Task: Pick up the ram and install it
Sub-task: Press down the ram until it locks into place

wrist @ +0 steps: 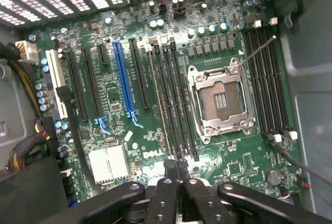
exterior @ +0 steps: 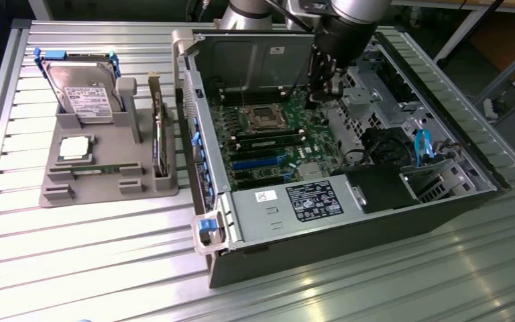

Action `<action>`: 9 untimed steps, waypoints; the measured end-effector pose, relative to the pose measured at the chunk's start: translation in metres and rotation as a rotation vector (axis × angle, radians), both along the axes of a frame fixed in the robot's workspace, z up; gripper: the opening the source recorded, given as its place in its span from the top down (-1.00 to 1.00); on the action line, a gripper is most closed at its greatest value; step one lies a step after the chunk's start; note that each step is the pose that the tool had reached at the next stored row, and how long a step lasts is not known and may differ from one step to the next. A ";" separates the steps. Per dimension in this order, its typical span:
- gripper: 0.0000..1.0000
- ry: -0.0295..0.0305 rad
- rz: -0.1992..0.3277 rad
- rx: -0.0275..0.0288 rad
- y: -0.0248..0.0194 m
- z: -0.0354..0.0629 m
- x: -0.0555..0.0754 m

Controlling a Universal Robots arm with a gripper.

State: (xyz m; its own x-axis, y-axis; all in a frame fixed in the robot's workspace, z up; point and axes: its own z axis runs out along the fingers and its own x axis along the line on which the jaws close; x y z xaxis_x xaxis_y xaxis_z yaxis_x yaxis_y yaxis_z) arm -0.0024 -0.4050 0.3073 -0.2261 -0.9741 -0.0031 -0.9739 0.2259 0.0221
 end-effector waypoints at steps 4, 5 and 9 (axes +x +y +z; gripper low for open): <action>0.82 0.0000 -0.120 -0.0008 0.0000 -0.0020 0.000; 0.82 -0.0001 -0.156 -0.0009 0.0000 -0.0026 0.000; 0.82 0.0000 -0.253 -0.0010 0.0000 -0.0041 0.000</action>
State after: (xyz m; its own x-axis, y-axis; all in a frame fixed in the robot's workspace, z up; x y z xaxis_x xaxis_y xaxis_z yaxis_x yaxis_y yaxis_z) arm -0.0023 -0.4050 0.3032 -0.4624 -0.8867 -0.0021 -0.8865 0.4623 0.0218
